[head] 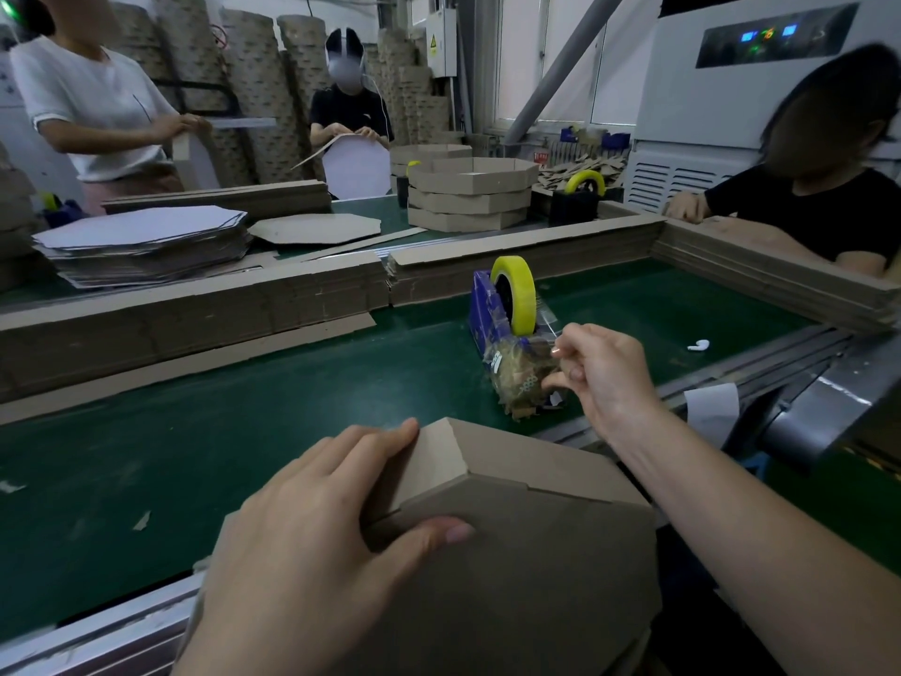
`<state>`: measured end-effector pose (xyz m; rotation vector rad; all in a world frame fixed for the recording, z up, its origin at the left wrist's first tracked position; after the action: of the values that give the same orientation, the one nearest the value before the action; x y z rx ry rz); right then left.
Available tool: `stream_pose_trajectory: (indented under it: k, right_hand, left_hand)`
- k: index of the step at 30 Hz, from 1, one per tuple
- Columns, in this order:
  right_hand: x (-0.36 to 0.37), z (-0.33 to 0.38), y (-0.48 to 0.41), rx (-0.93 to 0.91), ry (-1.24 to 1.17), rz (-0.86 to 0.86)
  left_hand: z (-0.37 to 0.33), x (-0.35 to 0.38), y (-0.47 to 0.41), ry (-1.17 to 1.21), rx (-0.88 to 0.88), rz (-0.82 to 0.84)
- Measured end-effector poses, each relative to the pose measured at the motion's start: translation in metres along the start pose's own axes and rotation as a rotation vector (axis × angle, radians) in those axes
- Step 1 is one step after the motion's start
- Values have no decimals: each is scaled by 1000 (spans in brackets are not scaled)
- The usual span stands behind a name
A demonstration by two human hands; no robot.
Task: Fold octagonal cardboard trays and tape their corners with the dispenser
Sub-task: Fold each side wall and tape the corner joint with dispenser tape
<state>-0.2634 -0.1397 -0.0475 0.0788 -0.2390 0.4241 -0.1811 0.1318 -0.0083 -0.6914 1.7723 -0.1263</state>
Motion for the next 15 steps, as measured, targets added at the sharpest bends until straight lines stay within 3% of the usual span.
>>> stream_pose_trajectory:
  k: [15]
  right_hand:
    - [-4, -12, 9, -110, 231, -2]
  left_hand:
    - [-2, -1, 1, -17, 16, -19]
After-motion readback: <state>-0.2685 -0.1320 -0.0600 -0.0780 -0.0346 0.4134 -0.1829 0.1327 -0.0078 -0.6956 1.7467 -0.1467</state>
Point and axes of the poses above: each hand's wrist, its own y-axis away from the middle knuckle, its own x-axis out of the palm, z = x × y, the point moved 3 cm from there along -y, towards the middle knuckle, and after that the axes turned 4 degrees about x, right-handed, at the moved point
